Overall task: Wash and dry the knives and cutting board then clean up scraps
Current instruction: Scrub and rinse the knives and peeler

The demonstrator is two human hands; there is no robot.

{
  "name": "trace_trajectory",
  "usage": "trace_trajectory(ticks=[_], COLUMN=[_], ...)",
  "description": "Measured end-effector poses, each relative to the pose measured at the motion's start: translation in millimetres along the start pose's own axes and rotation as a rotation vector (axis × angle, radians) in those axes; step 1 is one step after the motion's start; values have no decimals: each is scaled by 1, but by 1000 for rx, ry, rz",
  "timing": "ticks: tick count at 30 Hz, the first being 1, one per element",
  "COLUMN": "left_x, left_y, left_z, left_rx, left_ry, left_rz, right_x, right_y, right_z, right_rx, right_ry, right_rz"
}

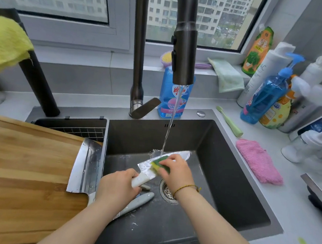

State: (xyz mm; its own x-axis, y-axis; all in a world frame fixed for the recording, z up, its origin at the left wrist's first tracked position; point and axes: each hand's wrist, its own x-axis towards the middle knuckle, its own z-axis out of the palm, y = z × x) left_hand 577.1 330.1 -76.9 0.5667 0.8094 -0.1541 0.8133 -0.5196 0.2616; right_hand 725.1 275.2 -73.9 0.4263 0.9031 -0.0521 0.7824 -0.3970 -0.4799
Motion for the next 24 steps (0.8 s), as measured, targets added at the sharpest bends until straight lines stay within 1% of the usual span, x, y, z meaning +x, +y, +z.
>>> trace_trajectory(ticks=[3,4,5,8,9,10,12,15,16,17,18,21,22,23,24], left_x=[-2,-3,-2,-1,-2,-3,-4,-7,-7,-7,-6,-4,-4,-4,-4], left_y=[1,2,4,6,6,5,3,0,0,0,0,2,2,1,0], left_z=[-1,-1,-1,0,0,0,-1,0,0,1,2,1,0,0,-1], left_rx=[3,6,8,20,16,9,-10,-8,-5,-1,0,-9,-22,-34,-42], left_ry=[4,6,7,1,-1,-3,-4,6,8,8,4,-3,-3,-2,-5], left_rz=[12,12,7,-7,-8,-8,-6,4,4,3,1,-6,-11,-15,-15], right_x=[11,11,9,-2,-5,-4,3,11,11,9,7,-6,-8,-5,-2], right_y=[17,16,11,-10,-14,-13,-2,20,23,21,17,-3,-6,-5,-1], right_z=[-13,-14,-11,4,6,5,-3,-19,-19,-18,-14,1,1,0,-3], right_rx=[-14,-27,-44,-67,-65,-56,-26,-62,-64,-62,-59,-30,-25,-3,49], right_ry=[84,96,82,-4,-25,-35,-6,69,75,61,35,-45,-64,-59,-44], right_rz=[208,229,205,-35,-84,-87,-2,193,234,233,185,-44,-85,-81,-34])
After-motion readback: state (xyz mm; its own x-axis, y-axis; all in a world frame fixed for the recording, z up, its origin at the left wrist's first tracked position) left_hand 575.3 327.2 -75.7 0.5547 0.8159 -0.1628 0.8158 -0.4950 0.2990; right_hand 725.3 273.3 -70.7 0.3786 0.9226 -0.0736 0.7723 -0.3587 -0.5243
